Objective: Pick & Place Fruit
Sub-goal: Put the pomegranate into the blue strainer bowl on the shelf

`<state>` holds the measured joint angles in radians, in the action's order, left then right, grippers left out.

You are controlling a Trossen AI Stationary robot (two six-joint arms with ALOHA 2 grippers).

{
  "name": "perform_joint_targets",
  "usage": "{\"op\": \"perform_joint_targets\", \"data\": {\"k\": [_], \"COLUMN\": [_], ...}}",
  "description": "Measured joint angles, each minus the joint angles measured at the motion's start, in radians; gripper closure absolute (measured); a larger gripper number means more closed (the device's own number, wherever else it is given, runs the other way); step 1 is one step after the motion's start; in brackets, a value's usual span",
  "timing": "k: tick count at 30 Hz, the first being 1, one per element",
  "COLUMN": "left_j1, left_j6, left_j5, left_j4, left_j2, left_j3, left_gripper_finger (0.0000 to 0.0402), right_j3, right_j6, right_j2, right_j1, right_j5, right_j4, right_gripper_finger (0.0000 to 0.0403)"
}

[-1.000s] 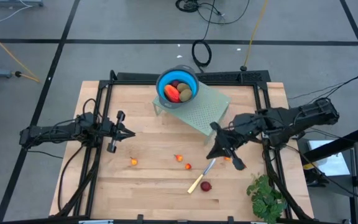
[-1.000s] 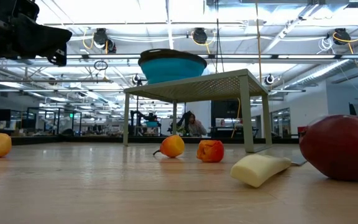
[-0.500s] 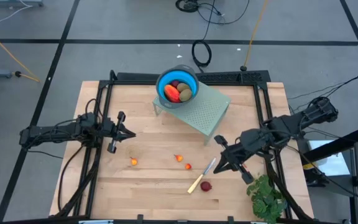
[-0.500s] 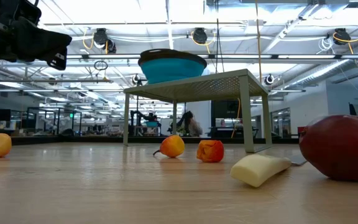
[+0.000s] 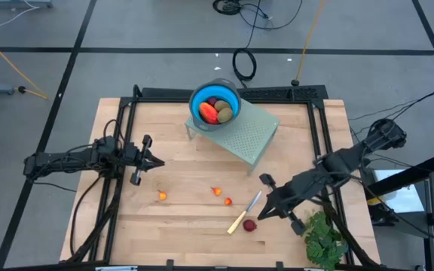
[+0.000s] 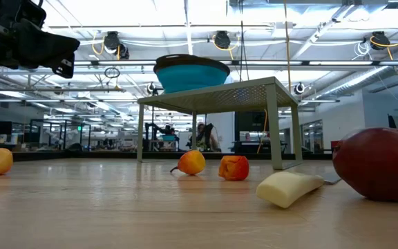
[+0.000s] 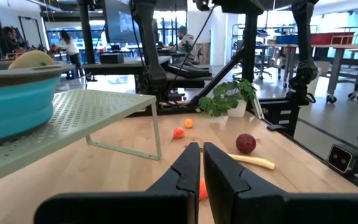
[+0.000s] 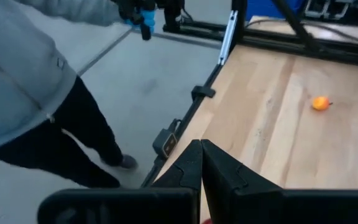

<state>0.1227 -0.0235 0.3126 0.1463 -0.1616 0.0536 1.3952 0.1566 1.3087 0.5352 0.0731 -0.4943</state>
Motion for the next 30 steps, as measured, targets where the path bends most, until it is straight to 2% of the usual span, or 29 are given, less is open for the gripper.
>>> {"op": "perform_joint_targets", "data": {"k": [10,14,30], "left_j1": [0.000,0.000,0.000], "left_j6": [0.006,0.006,0.006], "left_j5": [0.001,0.001,0.004], "left_j4": [0.000,0.000,0.004], "left_j2": [0.000,0.000,0.000], "left_j3": [0.000,0.000,0.000], "left_gripper_finger": [0.0378,0.0378,0.0378], "right_j3": [0.000,0.000,0.000], "right_j6": [0.160,0.240,0.446], "right_j2": [0.146,0.195,0.318], "right_j1": [0.029,0.041,0.089], "right_j5": [0.000,-0.052,-0.072], "right_j4": [-0.004,-0.004,-0.068], "right_gripper_finger": [0.0403,0.0403,0.0403]}}
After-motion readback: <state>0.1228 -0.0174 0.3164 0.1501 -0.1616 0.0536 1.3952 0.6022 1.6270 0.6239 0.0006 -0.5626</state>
